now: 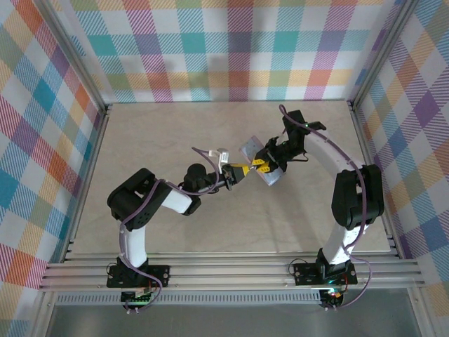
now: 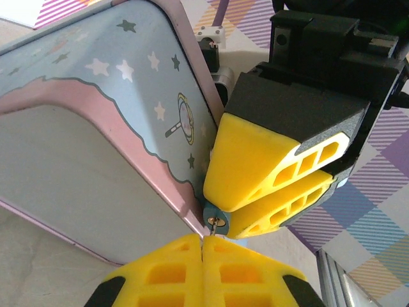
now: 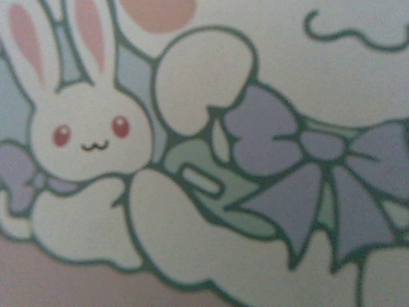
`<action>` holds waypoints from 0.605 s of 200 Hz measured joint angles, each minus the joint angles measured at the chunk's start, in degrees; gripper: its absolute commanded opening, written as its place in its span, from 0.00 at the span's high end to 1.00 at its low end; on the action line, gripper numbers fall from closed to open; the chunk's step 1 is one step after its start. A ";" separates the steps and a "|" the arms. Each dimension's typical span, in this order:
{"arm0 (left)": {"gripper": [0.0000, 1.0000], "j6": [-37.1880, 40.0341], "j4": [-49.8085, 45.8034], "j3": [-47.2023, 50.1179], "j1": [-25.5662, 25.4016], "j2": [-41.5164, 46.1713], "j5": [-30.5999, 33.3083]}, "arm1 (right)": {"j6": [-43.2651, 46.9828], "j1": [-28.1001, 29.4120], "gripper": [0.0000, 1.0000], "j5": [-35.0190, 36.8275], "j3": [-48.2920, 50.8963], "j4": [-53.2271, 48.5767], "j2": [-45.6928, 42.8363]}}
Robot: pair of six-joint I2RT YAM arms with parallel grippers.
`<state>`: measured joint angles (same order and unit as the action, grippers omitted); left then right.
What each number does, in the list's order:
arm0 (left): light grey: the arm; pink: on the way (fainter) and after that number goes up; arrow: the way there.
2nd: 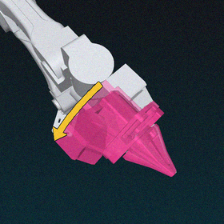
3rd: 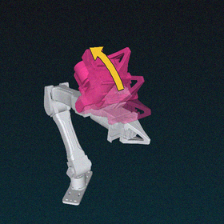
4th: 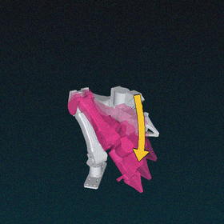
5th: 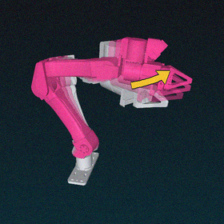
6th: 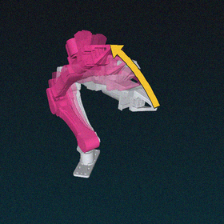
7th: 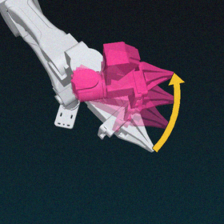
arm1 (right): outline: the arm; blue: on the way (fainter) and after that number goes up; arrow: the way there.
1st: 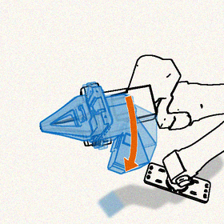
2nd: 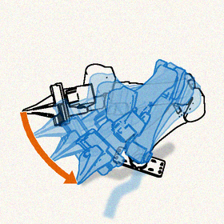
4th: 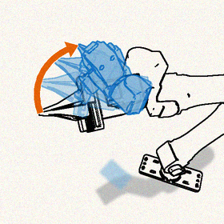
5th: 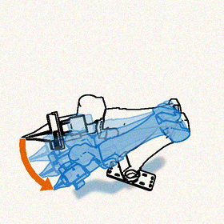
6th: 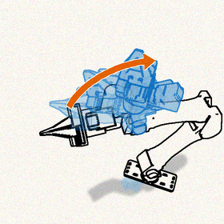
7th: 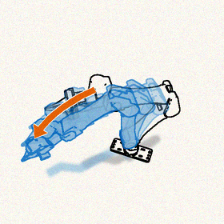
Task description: Unlock the padlock with the key
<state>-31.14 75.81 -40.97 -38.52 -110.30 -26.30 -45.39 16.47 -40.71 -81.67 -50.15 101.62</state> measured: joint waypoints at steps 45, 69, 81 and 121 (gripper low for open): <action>1.00 0.11 0.92 -1.60 -0.02 -2.43 -0.20 | 0.00 -0.52 1.00 0.37 -0.02 0.04 0.00; 1.00 0.13 0.98 -1.86 -0.04 -2.84 -0.20 | -0.09 -0.66 1.00 0.15 0.44 0.98 -0.02; 1.00 0.13 0.96 -1.95 -0.04 -2.91 -0.22 | -0.22 -0.70 1.00 0.09 0.63 1.31 -0.11; 1.00 0.13 1.07 -2.21 -0.04 -3.34 -0.48 | -0.20 -0.76 1.00 0.11 0.68 1.49 -0.13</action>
<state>-31.00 76.88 -43.18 -38.57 -113.65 -26.79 -45.58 15.70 -40.60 -80.99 -48.66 101.49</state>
